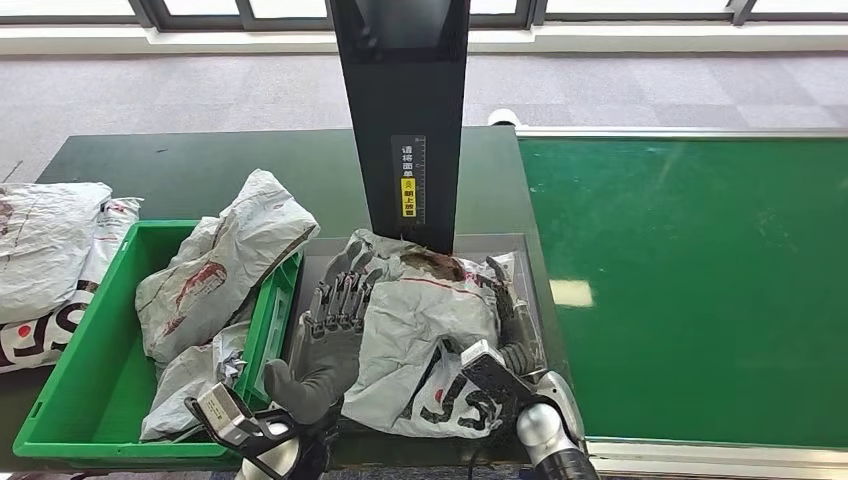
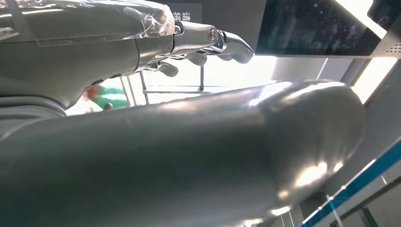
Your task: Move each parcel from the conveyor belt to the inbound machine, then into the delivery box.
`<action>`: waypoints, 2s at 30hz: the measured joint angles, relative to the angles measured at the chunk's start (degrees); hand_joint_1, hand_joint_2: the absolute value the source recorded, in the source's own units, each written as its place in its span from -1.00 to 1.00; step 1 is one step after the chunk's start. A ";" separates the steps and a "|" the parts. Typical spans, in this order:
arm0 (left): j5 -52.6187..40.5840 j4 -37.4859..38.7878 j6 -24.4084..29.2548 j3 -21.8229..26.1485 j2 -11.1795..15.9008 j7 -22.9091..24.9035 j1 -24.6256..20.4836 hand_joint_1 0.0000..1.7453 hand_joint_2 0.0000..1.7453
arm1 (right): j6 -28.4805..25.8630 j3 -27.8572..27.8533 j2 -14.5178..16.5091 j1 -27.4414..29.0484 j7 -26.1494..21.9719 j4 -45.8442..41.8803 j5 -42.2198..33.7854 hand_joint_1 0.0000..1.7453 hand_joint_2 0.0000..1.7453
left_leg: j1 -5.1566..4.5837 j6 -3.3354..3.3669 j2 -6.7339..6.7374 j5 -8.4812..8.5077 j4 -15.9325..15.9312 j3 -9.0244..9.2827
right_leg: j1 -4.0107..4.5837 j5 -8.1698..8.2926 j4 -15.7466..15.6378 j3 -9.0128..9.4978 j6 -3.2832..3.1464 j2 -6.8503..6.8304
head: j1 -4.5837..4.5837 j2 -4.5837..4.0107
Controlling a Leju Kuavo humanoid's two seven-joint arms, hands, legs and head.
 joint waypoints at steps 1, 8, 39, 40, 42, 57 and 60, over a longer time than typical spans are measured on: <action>-0.03 0.13 -0.31 0.00 -0.07 0.00 -0.20 -1.00 -1.00 | 1.38 0.37 -0.20 0.58 -0.04 -1.15 -1.40 -1.00 1.00 | 0.00 0.00 0.00 0.00 0.00 0.00 | 0.00 0.00 0.00 0.00 0.00 0.00 | 0.01 0.00; -0.64 0.37 -0.97 0.00 -0.40 0.00 -0.49 -1.00 -1.00 | 10.48 1.96 -2.13 5.26 -0.10 -11.72 -10.93 -1.00 1.00 | -0.01 0.00 0.00 -0.01 0.00 -0.04 | 0.00 0.00 -0.01 -0.02 0.00 -0.01 | 0.01 0.00; -6.61 0.94 6.31 0.03 -0.75 0.00 -0.14 -1.00 -1.00 | 13.73 3.23 -5.68 10.87 -0.09 -25.38 -15.90 -1.00 1.00 | -0.01 0.01 -0.01 -0.02 0.00 -0.06 | 0.00 0.00 -0.01 -0.02 0.00 -0.02 | 0.01 0.00; -9.11 1.17 9.04 0.09 -1.00 0.05 0.00 -1.00 -1.00 | 13.93 3.36 -5.93 11.85 -0.09 -27.00 -16.39 -1.00 1.00 | -0.01 0.02 -0.02 -0.03 0.00 -0.07 | 0.00 0.00 -0.01 -0.03 0.00 -0.02 | 0.01 0.00; -17.78 1.78 17.07 0.27 -1.72 0.83 0.33 -1.00 0.00 | 13.75 3.81 -6.50 14.00 -0.10 -30.82 -17.11 -1.00 1.00 | -0.01 0.04 -0.01 -0.06 0.00 -0.10 | -0.01 -0.01 -0.02 -0.06 0.01 -0.02 | 0.01 0.00; -54.88 13.28 39.54 0.42 -3.51 17.26 -1.63 -1.00 1.00 | 21.32 6.40 -8.66 21.42 -0.14 -52.16 -22.35 -1.00 1.00 | -0.02 0.09 0.03 -0.12 0.00 -0.07 | -0.02 -0.03 -0.04 -0.05 0.06 -0.01 | -0.01 0.00; -55.23 14.85 39.52 0.42 -3.59 17.93 -2.01 -1.00 1.00 | 21.01 7.07 -8.84 22.15 -0.14 -53.84 -21.64 -1.00 1.00 | -0.02 0.09 0.03 -0.12 0.01 -0.07 | -0.02 -0.03 -0.04 -0.05 0.06 -0.01 | -0.01 0.00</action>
